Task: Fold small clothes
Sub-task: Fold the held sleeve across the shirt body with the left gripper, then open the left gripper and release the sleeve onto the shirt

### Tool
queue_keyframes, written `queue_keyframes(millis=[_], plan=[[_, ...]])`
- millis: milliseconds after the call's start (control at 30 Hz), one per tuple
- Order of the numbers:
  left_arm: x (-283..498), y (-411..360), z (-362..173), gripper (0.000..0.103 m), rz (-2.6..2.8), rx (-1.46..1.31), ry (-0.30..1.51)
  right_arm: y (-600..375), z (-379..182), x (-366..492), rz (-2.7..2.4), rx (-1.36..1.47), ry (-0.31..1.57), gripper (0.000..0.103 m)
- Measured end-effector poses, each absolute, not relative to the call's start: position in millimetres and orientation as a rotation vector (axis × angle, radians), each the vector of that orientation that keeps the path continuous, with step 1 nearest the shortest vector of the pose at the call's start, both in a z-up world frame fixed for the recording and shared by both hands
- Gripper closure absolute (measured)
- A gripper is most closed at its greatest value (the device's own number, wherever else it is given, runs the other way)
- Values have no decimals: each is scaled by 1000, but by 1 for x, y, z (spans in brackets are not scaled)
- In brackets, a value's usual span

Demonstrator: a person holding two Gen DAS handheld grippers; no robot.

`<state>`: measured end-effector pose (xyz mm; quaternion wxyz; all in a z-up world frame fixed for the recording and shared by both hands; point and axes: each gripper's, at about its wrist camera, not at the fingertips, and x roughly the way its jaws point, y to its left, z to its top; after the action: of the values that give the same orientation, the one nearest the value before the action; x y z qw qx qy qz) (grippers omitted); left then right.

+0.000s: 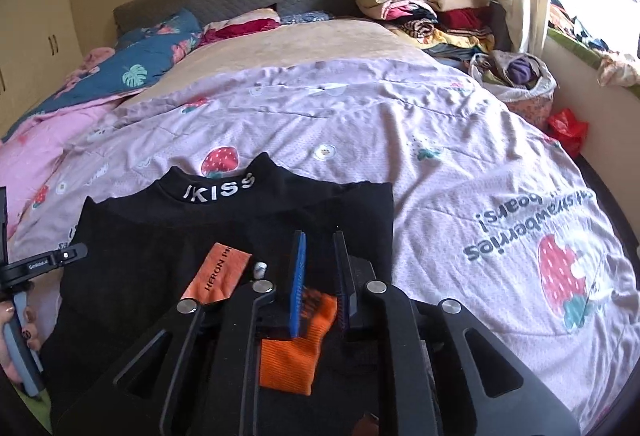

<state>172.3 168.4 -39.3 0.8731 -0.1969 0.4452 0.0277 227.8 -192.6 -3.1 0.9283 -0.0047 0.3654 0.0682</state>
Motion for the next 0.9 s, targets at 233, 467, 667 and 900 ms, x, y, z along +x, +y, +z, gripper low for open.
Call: queue_keyframes(millis=[233, 467, 667, 900], plan=[[164, 165, -23, 90, 65, -372, 896, -183, -10, 216, 221, 20, 788, 82], [160, 155, -7, 87, 20, -336, 876, -162, -21, 205, 289, 35, 836, 77], [162, 133, -8, 81, -35, -296, 904, -148, -31, 197, 327, 31, 866, 74], [162, 111, -26, 75, -110, -263, 976, -132, -37, 193, 370, 3, 891, 74]])
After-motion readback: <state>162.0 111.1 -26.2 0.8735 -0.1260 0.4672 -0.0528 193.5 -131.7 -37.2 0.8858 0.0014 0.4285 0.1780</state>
